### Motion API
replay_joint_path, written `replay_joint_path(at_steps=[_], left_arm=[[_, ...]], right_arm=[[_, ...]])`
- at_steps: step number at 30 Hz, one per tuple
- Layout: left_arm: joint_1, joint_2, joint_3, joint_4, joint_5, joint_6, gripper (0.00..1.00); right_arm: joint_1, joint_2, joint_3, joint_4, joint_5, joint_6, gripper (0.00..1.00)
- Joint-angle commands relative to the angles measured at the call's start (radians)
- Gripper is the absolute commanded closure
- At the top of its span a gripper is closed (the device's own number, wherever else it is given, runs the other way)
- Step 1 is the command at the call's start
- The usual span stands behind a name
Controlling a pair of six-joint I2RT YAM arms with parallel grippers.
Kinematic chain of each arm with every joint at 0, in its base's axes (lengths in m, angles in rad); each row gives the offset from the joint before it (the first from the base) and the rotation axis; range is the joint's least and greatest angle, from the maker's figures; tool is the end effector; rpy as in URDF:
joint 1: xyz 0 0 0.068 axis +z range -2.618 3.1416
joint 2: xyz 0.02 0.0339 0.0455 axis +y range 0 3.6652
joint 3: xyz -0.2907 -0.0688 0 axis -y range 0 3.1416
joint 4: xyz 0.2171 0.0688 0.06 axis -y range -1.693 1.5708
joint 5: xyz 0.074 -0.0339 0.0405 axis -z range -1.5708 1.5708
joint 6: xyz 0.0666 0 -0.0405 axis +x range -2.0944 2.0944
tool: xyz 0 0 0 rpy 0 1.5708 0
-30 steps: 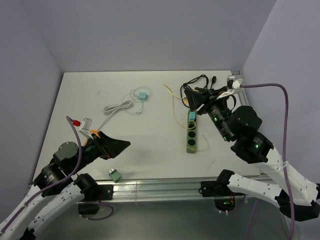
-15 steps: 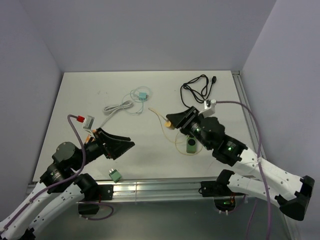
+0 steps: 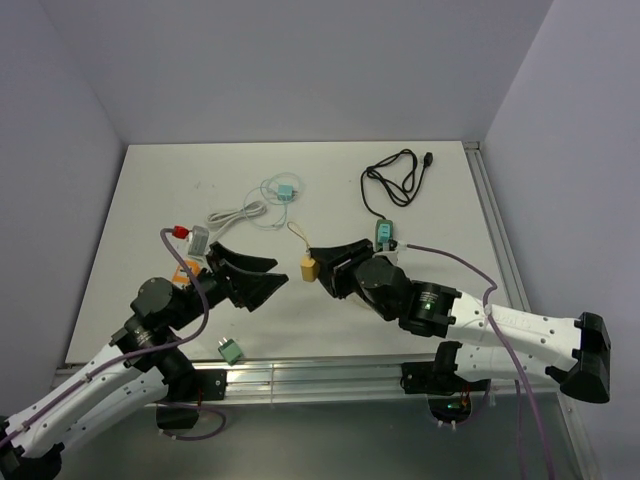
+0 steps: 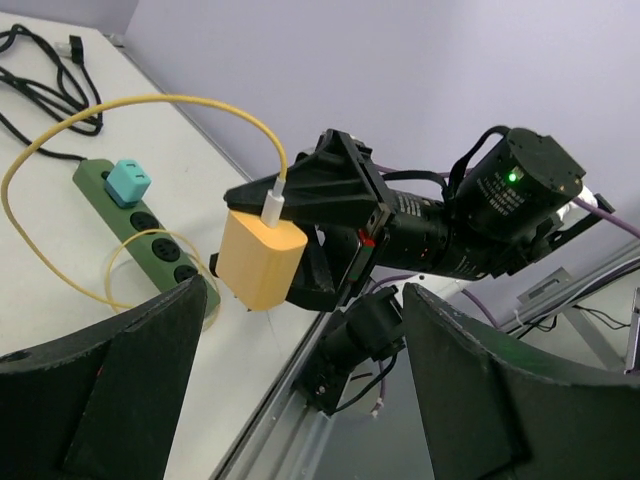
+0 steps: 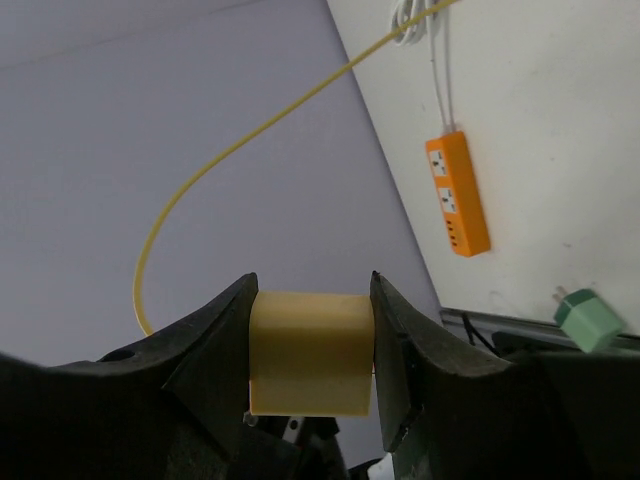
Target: Insert the plug
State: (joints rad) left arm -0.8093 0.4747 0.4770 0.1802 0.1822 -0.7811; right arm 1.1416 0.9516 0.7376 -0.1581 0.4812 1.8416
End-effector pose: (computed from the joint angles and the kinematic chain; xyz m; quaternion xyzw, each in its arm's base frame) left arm 0.0710 -0.0920 0.3322 0.0789 0.6360 -0.5873 0.4943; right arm 0.1113 0.1691 0.3144 0.4012 0.7072 0.5306 0.2395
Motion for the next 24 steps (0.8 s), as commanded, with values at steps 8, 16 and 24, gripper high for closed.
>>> replay_joint_path(at_steps=[8,16,24], left_arm=[[-0.036,0.041,0.006,0.102,-0.03,0.143,0.18],[-0.042,0.088,0.026,0.096,-0.059,0.181,0.18],[-0.044,0.15,0.037,0.104,-0.093,0.172,0.3]], right_arm=[[0.05,0.065,0.137,0.043,0.094,0.047,1.0],[0.078,0.114,0.173,0.072,0.076,0.031,1.0],[0.122,0.164,0.246,0.051,0.091,-0.01,1.0]])
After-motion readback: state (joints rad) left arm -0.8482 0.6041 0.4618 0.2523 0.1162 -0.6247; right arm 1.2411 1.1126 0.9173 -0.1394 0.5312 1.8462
